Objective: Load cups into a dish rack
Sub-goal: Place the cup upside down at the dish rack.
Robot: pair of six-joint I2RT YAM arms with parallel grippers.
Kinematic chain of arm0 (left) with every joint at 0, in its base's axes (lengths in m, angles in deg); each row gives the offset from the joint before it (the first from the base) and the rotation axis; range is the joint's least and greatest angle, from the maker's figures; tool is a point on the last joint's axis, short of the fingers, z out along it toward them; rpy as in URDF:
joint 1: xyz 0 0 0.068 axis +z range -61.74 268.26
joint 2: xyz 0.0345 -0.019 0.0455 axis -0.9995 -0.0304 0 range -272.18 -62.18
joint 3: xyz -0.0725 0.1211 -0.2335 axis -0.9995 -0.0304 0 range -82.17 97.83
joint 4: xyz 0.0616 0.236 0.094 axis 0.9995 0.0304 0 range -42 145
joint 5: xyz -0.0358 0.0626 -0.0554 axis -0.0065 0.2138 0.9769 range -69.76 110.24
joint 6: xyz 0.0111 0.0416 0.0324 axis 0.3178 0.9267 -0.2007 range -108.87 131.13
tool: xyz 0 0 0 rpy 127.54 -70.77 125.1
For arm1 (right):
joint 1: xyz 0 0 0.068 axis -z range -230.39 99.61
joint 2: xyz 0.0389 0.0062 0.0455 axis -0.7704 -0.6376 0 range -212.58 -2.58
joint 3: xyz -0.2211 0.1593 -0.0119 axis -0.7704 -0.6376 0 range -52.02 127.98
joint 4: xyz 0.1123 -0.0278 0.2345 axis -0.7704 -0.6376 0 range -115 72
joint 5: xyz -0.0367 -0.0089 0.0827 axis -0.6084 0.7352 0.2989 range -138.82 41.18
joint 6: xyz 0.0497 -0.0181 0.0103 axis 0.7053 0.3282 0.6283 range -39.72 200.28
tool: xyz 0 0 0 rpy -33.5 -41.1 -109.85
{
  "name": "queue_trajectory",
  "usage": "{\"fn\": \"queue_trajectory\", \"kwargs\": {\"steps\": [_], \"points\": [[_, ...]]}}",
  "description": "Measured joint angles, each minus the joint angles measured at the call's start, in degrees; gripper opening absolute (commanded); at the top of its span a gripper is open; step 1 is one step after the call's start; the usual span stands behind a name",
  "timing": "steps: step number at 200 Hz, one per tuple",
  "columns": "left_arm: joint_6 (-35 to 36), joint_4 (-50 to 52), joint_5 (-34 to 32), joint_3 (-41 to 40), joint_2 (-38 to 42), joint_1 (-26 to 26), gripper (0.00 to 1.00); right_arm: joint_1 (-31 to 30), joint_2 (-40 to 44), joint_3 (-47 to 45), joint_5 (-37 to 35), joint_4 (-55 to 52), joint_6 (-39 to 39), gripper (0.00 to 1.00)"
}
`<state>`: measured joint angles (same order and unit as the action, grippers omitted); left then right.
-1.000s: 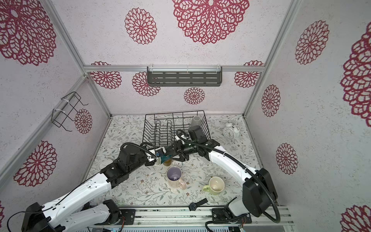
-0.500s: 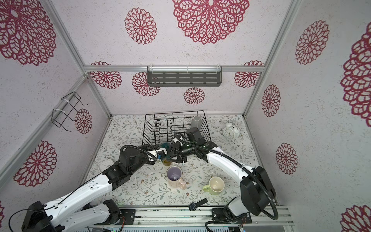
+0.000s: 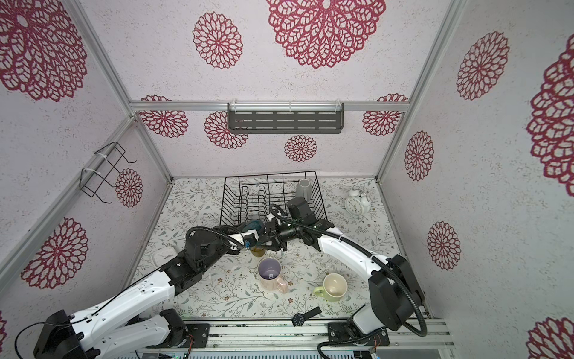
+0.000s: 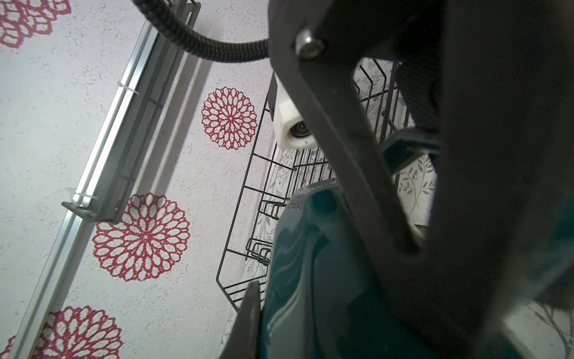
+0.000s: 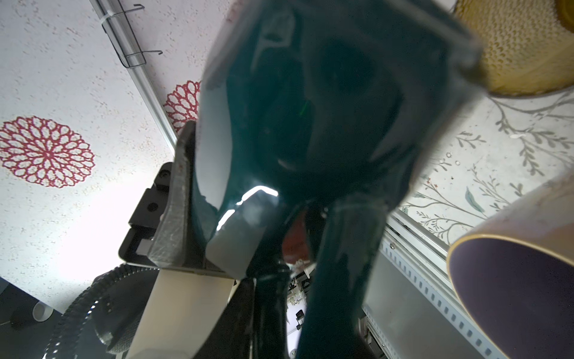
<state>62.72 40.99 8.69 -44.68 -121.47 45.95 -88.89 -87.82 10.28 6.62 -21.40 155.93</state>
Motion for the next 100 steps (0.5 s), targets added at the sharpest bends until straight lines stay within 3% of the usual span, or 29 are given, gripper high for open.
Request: {"fn": "queue_trajectory", "kwargs": {"steps": [54, 87, 100], "points": [[0.28, -3.43, -3.19, -0.61, -0.68, -0.04, 0.0, 0.26, -0.57, -0.63, 0.28, 5.86, 6.93, 0.19], [0.24, -4.63, -3.87, -1.07, -0.76, -0.04, 0.0, 0.31, -0.68, -1.07, 0.22, 7.74, 8.61, 0.0], [-0.04, -5.2, -4.15, -1.51, -0.74, -0.11, 0.0, 0.31, -0.7, -1.27, 0.11, 8.22, 9.07, 0.0]]}}
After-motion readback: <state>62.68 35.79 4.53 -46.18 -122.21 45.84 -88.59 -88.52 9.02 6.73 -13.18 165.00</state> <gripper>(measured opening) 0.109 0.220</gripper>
